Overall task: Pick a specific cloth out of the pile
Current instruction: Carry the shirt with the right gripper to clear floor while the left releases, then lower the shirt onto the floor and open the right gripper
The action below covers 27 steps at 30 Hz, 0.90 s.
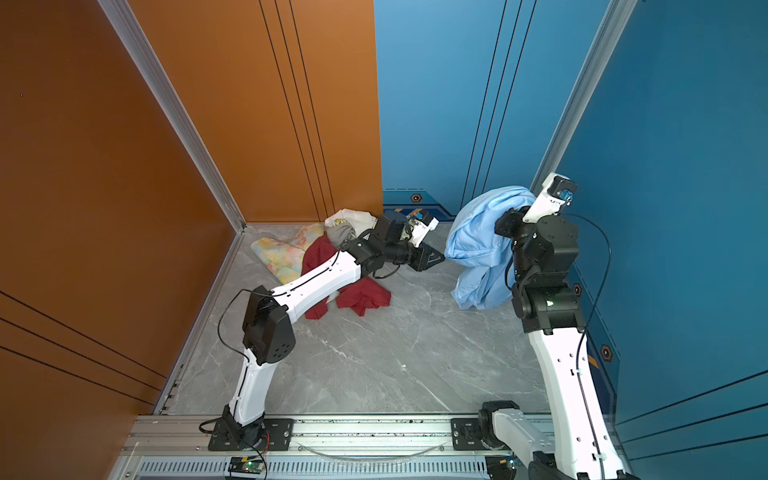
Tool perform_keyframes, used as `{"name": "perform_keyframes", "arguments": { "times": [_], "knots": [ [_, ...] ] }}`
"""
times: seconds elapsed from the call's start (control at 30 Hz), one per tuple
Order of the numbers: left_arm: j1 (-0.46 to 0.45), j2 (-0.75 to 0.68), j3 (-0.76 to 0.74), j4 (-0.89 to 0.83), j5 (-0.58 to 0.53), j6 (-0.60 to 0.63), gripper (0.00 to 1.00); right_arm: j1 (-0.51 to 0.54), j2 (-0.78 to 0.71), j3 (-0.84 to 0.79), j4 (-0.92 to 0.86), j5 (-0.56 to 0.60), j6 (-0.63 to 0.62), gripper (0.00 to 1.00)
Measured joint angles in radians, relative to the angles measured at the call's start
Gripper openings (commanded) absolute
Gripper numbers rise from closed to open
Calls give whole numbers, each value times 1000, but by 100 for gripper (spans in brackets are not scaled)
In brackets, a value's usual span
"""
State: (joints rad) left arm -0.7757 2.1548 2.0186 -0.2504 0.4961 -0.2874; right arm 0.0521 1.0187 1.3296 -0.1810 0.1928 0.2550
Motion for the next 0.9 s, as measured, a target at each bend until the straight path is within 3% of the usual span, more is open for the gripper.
{"name": "perform_keyframes", "arguments": {
  "times": [0.27, 0.5, 0.9],
  "knots": [
    [-13, -44, -175, 47, -2, 11, 31, 0, -97, -324, -87, 76, 58, 0],
    [48, -58, -193, 63, -25, 29, 32, 0, -103, -489, -107, 107, 137, 0],
    [107, -83, -185, 71, -51, 37, 33, -12, 56, -658, -68, 121, 350, 0]
  ]
}}
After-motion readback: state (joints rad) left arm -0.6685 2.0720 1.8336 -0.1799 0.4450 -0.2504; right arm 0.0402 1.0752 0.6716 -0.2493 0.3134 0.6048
